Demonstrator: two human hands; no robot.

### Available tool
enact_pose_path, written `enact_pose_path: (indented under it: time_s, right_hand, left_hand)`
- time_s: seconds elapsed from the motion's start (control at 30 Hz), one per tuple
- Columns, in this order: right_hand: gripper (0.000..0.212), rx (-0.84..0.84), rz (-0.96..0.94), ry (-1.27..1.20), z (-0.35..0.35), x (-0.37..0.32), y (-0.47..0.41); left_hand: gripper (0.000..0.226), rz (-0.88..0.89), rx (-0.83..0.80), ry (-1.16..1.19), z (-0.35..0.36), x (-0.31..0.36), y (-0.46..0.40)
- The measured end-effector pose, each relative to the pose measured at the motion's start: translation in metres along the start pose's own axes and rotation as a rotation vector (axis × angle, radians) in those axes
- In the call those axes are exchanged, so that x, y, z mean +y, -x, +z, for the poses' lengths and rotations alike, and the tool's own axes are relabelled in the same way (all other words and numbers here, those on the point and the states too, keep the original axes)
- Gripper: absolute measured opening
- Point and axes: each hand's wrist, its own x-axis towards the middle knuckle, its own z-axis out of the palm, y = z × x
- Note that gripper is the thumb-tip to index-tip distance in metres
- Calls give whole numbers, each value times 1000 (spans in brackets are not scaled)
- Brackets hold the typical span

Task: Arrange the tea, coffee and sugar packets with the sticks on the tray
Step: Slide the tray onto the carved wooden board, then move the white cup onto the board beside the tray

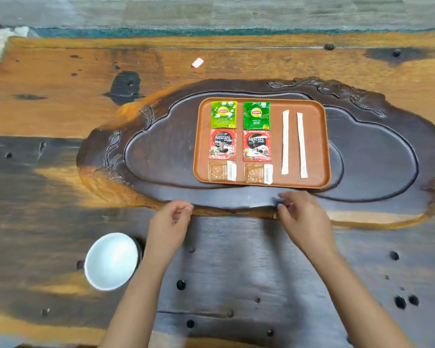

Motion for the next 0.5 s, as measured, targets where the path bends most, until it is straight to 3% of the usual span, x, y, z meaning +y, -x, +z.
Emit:
enact_pose_path:
  time_s: [0.13, 0.23, 0.5]
  right_hand:
    - [18, -92, -194, 147, 38, -30, 39]
    - [24, -119, -335, 229, 60, -45, 59]
    - [36, -204, -436, 377, 104, -34, 74]
  left_hand:
    - [11, 171, 12, -350, -12, -24, 44]
    - [27, 316, 38, -583, -36, -41, 56]
    - [38, 263, 211, -754, -114, -98, 60]
